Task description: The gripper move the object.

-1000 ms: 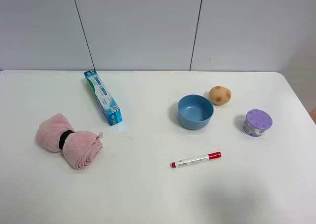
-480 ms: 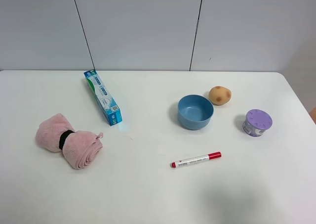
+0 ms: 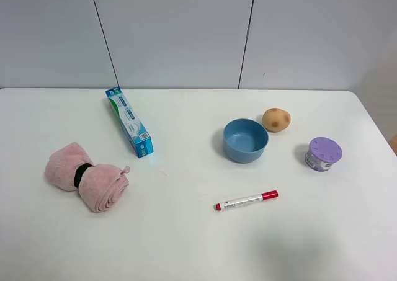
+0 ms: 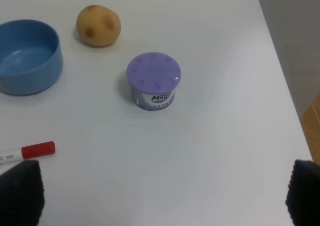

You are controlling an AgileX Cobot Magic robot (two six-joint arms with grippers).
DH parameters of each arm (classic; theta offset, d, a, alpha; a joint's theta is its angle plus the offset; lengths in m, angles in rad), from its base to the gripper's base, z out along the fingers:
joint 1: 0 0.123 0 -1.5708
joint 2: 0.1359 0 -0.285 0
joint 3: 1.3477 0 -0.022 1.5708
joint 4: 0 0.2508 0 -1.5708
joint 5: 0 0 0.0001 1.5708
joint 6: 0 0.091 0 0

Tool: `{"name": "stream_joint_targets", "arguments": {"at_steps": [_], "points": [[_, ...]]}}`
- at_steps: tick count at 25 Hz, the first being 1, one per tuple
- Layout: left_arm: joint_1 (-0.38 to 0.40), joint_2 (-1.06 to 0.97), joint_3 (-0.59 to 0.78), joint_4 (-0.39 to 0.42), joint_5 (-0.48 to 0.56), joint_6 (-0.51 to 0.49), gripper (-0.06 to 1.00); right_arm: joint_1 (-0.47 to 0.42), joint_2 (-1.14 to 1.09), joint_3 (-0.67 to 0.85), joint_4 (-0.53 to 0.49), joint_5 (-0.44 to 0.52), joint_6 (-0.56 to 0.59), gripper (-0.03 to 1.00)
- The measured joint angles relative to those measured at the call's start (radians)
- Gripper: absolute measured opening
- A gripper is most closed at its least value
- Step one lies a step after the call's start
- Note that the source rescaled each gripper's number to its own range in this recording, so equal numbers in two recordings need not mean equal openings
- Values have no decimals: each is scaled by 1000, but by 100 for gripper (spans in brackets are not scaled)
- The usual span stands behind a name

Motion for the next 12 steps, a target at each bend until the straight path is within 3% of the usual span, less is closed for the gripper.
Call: {"name": "stream_joint_targets", "arguments": {"at_steps": [12], "points": [[0, 0, 0, -1, 0, -1, 100, 0, 0, 0, 0, 0, 0, 100]]}}
